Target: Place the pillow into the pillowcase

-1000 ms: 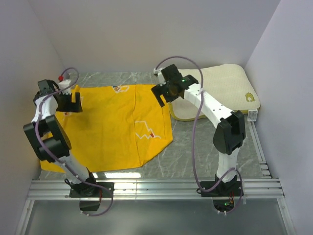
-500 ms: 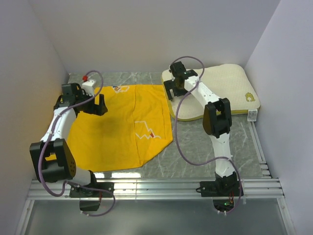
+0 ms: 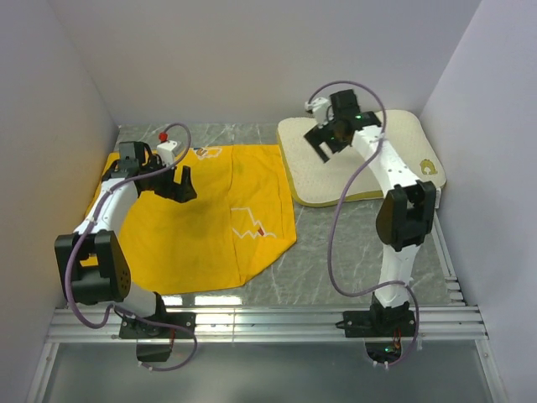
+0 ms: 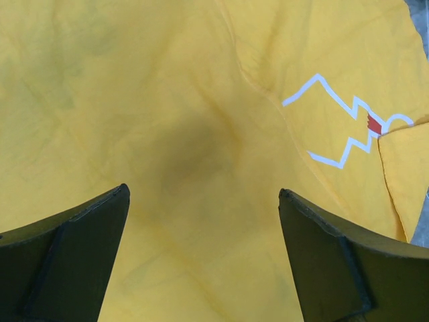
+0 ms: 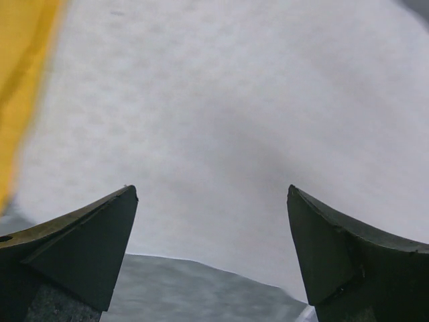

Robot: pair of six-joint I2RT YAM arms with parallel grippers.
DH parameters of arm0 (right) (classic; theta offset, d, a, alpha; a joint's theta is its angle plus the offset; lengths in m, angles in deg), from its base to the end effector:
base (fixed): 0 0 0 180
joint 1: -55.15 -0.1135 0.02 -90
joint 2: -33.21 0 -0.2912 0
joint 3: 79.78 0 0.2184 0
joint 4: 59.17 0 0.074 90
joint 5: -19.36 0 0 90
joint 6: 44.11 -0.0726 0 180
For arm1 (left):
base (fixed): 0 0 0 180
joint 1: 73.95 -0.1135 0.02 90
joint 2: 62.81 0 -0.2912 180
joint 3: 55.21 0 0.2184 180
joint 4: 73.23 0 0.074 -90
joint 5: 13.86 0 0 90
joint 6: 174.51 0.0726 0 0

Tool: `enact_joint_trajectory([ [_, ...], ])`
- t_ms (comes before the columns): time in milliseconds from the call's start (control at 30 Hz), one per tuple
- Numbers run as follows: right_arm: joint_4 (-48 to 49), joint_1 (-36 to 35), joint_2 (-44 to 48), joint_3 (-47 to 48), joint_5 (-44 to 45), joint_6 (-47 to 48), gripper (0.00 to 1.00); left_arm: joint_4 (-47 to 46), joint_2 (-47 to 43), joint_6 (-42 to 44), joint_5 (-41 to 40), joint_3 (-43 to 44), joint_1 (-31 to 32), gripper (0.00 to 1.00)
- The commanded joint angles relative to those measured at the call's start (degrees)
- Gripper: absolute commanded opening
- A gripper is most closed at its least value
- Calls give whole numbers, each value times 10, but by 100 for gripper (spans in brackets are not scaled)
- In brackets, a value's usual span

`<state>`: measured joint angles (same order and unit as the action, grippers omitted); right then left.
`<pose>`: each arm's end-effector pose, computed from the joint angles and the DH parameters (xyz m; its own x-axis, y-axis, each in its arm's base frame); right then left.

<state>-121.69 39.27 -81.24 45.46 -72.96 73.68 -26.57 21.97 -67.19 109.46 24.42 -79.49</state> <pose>0.4280 0.1248 0.3044 -0.5293 -0.6349 -0.5627 -0.6153 0.7440 -0.2607 0.2968 -0.0113 0.2780 -0.6702 0.1849 -0.7188 0.4786 0.8479 -0.2281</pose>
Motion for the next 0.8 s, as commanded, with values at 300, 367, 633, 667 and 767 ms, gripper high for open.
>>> enact_joint_trajectory([
  [300, -131, 171, -226, 121, 138, 128, 91, -3, 0, 6, 31, 18, 1, 99],
  [367, -189, 187, -240, 111, 88, 114, 86, -3, -4, 5, 32, 17, 1, 99],
  [633, -200, 177, -63, -223, -127, -19, 78, -3, -19, -4, 34, 17, 1, 99],
  [667, -187, 176, -22, -250, -139, -35, 79, 0, -18, -4, 34, 17, 1, 99],
  [767, -169, 173, 59, -335, -180, -90, 79, 4, -17, -4, 36, 21, 0, 99],
])
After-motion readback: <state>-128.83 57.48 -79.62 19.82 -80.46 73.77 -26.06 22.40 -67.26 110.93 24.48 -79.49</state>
